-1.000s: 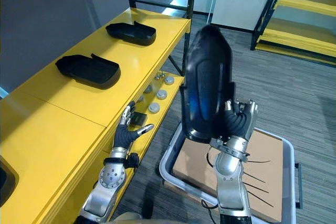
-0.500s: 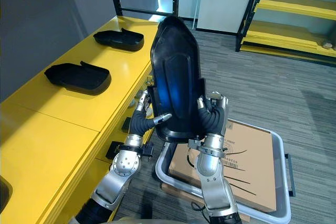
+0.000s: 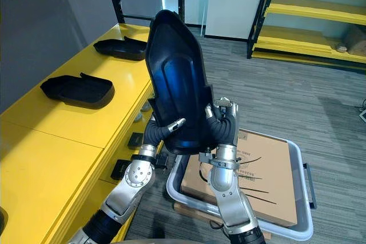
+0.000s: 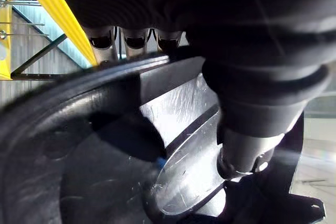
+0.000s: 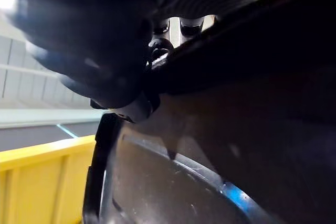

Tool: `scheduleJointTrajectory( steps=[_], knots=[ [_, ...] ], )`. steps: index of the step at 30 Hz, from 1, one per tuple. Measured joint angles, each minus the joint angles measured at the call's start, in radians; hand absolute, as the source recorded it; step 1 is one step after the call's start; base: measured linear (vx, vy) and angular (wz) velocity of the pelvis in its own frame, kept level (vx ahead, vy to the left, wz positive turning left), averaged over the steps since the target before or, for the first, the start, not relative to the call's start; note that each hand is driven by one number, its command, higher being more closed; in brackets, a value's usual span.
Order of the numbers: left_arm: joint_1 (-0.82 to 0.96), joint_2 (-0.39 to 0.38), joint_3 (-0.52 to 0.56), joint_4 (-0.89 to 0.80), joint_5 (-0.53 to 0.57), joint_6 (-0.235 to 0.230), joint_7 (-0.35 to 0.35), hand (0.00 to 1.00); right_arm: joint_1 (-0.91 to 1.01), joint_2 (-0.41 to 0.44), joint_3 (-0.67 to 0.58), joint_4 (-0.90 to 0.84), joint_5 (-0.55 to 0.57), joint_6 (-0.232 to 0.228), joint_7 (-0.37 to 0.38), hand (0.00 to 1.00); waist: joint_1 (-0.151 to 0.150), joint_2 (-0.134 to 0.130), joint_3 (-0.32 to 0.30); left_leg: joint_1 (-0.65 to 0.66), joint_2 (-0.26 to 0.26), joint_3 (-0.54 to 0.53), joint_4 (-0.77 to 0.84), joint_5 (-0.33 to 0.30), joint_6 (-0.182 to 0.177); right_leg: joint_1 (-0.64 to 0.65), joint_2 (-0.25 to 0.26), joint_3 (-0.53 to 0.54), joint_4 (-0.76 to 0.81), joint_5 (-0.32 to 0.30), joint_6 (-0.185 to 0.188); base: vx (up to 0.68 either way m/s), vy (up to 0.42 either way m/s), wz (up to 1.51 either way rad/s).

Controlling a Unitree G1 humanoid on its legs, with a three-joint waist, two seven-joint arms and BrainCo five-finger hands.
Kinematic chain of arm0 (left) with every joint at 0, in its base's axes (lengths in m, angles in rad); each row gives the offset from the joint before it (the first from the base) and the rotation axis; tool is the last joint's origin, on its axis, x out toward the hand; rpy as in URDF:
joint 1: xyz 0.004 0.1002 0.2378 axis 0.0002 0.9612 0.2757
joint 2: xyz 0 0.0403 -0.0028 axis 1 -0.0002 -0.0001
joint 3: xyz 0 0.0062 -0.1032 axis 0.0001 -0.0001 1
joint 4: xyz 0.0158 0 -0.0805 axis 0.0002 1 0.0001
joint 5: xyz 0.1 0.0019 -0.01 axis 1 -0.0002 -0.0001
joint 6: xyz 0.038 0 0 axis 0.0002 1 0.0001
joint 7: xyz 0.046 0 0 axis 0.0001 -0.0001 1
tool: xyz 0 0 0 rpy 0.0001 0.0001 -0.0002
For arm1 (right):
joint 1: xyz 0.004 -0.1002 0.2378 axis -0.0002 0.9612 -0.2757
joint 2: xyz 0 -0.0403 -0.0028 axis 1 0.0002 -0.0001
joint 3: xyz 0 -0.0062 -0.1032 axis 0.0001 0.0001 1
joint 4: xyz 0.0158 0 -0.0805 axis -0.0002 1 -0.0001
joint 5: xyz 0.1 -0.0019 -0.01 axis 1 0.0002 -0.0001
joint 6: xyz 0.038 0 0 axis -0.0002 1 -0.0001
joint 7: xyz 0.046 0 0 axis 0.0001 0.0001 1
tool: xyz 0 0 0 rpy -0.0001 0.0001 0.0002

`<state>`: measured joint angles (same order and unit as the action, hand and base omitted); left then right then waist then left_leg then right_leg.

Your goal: Walk over and take plastic housings, then place them on the shelf

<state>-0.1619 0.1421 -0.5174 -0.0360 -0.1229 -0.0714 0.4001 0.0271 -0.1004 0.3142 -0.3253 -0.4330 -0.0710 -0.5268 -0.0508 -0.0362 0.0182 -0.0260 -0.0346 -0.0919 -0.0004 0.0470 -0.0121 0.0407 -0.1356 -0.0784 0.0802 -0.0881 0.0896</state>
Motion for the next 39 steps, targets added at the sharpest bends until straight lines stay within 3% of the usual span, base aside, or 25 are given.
scheduleJointTrajectory(
  steps=[3,4,14,24,32,39],
  knots=[
    [-0.008,0.001,0.0,0.014,-0.002,0.017,0.013,1.0,0.0,-0.007,0.008,0.009,0.0,0.0,-0.002,1.0,-0.002,-0.002,-0.003,0.0,0.0,0.0,0.0,0.001,0.001,0.0,0.0,0.0,0.0,0.0,0.0,0.0,0.0,0.0],
    [-0.008,0.001,0.0,0.015,-0.002,0.02,0.014,1.0,0.0,-0.007,0.008,0.012,0.0,0.0,-0.002,0.0,-0.004,-0.002,-0.003,0.0,0.0,0.0,0.0,0.001,0.002,0.0,0.0,0.0,0.0,0.001,0.0,0.0,0.0,0.0],
    [-0.008,0.003,0.026,0.027,0.0,0.028,0.012,1.0,0.0,-0.009,0.018,0.067,0.119,-0.033,0.019,0.0,-0.021,-0.019,-0.014,0.006,0.002,0.013,-0.005,0.002,0.002,0.001,0.001,0.011,-0.009,0.007,0.0,-0.01,0.003,-0.03],
    [-0.009,-0.017,0.105,0.059,0.054,0.045,-0.029,1.0,0.001,-0.004,-0.017,0.038,0.31,-0.042,0.145,0.0,-0.017,-0.023,-0.017,0.038,0.002,0.021,-0.055,0.02,0.009,0.007,0.0,0.024,-0.013,0.009,0.002,0.0,0.001,-0.01],
    [-0.004,-0.053,0.141,0.153,0.138,0.067,-0.065,1.0,-0.04,0.022,-0.135,-0.139,0.45,-0.147,0.207,0.0,-0.019,-0.023,-0.017,0.042,0.003,0.023,-0.067,0.02,0.01,0.007,0.0,0.025,-0.015,0.009,0.003,0.0,0.0,0.0],
    [0.037,-0.064,0.182,0.202,0.175,0.068,-0.073,1.0,-0.041,0.036,-0.229,-0.193,0.501,-0.168,0.224,0.0,-0.021,-0.023,-0.016,0.047,0.003,0.025,-0.072,0.021,0.01,0.009,-0.001,0.026,-0.017,0.009,0.004,0.0,0.0,0.0]
  ],
)
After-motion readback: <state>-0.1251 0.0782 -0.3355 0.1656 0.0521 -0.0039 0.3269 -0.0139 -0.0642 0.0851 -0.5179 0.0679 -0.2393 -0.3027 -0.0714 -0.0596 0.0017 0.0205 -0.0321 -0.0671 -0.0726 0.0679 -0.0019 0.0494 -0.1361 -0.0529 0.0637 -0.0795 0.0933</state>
